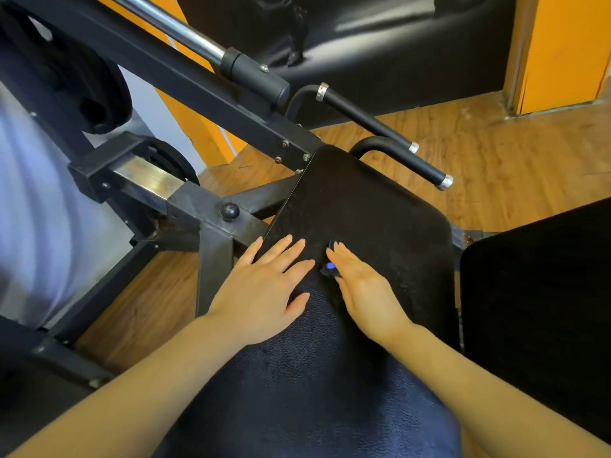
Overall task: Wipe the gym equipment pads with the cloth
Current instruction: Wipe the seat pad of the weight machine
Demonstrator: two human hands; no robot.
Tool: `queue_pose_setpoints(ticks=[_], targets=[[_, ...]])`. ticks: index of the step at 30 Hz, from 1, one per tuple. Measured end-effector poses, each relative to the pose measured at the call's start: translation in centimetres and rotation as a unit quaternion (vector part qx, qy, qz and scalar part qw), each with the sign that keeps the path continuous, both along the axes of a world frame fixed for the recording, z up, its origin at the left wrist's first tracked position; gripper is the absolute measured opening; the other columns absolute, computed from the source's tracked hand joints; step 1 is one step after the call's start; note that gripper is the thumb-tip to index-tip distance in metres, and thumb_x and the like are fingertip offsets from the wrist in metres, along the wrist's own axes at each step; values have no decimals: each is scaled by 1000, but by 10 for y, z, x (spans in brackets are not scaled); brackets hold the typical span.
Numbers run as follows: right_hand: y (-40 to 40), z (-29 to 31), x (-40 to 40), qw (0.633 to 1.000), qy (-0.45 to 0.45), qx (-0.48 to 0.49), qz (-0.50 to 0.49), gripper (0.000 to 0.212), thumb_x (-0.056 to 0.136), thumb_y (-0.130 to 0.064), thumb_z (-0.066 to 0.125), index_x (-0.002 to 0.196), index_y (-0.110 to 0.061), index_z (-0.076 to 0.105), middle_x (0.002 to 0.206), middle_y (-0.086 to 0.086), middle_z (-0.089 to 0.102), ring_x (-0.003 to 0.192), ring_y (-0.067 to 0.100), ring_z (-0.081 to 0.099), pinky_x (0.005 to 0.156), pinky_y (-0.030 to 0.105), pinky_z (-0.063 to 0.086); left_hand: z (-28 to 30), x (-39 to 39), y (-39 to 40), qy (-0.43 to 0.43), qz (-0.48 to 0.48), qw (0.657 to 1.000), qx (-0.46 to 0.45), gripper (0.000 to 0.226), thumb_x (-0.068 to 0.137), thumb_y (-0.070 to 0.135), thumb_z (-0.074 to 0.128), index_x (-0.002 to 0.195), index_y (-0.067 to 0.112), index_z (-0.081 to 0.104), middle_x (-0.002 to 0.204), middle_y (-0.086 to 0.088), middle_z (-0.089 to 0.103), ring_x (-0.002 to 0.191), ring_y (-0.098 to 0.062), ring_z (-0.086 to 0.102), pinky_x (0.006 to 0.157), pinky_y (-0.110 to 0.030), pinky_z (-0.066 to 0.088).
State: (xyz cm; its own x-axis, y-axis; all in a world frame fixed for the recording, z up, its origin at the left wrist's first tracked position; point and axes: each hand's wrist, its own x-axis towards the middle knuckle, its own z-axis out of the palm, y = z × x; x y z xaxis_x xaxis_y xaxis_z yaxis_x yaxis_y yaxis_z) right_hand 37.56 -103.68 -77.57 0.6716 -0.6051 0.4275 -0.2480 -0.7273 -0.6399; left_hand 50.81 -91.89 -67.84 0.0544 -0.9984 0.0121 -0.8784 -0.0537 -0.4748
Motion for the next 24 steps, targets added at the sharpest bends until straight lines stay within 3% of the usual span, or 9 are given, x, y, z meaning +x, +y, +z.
queue_pose_setpoints(ticks=[4, 7, 8, 10, 13, 16, 20, 22, 24], targets=[[33, -32, -40, 999, 18, -25, 33, 65, 78, -2, 76, 137, -10, 51, 143, 4, 45, 129, 19, 48, 112, 24, 24, 1, -4, 5, -10, 4, 1000, 6, 58, 91, 50, 30, 134, 25, 58, 146, -5, 48, 137, -24, 42, 107, -51, 37], [39, -41, -43, 998, 13, -47, 28, 72, 65, -1, 84, 131, -10, 57, 138, 5, 51, 125, 16, 49, 111, 21, 23, -1, -4, 14, -14, -1, 1000, 2, 59, 91, 53, 30, 137, 25, 54, 148, -8, 44, 139, -26, 39, 105, -53, 40], [32, -30, -33, 998, 4, -54, 27, 70, 67, -1, 83, 131, -8, 56, 138, 7, 52, 126, 15, 46, 110, 25, 26, -2, -4, 16, -11, -2, 1000, -4, 59, 90, 53, 32, 138, 25, 52, 149, -7, 43, 140, -25, 38, 105, -52, 40], [10, -3, -1, 997, -6, -72, 14, 64, 79, 0, 73, 138, -7, 48, 144, 11, 46, 132, 13, 33, 111, 27, 16, -3, -5, 19, -4, 6, 1000, -19, 61, 89, 54, 36, 138, 22, 53, 149, -6, 43, 140, -23, 37, 106, -50, 40], [-14, 27, 35, 997, -27, -67, 25, 56, 98, -5, 47, 149, -14, 27, 157, 4, 22, 144, 10, 15, 104, 7, -9, -1, -6, 16, -5, 23, 999, -38, 73, 86, 58, 38, 143, 13, 45, 151, -6, 41, 140, -21, 36, 107, -46, 39], [-7, 23, 25, 998, -33, -55, 17, 53, 97, -8, 51, 147, -14, 33, 154, 1, 26, 142, 12, 27, 106, 9, -1, -1, -6, 16, -12, 48, 998, -44, 82, 85, 60, 37, 149, 9, 34, 155, -12, 31, 143, -25, 30, 111, -42, 32], [22, -7, -17, 996, -6, -73, 47, 61, 73, -2, 79, 130, -7, 58, 135, 10, 55, 123, 19, 53, 106, 23, 26, -4, -7, 17, -18, 44, 998, -29, 75, 86, 58, 34, 142, 9, 48, 151, -17, 38, 141, -30, 34, 109, -46, 36], [17, -2, -14, 994, -6, -95, 52, 57, 75, -4, 74, 129, -6, 58, 135, 11, 55, 124, 19, 51, 108, 24, 24, -4, -7, 17, -21, 44, 998, -29, 75, 86, 57, 34, 141, 9, 48, 150, -17, 39, 141, -31, 35, 108, -47, 36], [3, 16, 9, 994, -17, -100, 43, 52, 89, -6, 58, 139, -6, 46, 146, 11, 43, 135, 18, 40, 112, 18, 10, -4, -8, 17, -29, 45, 998, -31, 75, 86, 58, 34, 140, 9, 49, 150, -16, 40, 140, -30, 36, 109, -45, 34]])
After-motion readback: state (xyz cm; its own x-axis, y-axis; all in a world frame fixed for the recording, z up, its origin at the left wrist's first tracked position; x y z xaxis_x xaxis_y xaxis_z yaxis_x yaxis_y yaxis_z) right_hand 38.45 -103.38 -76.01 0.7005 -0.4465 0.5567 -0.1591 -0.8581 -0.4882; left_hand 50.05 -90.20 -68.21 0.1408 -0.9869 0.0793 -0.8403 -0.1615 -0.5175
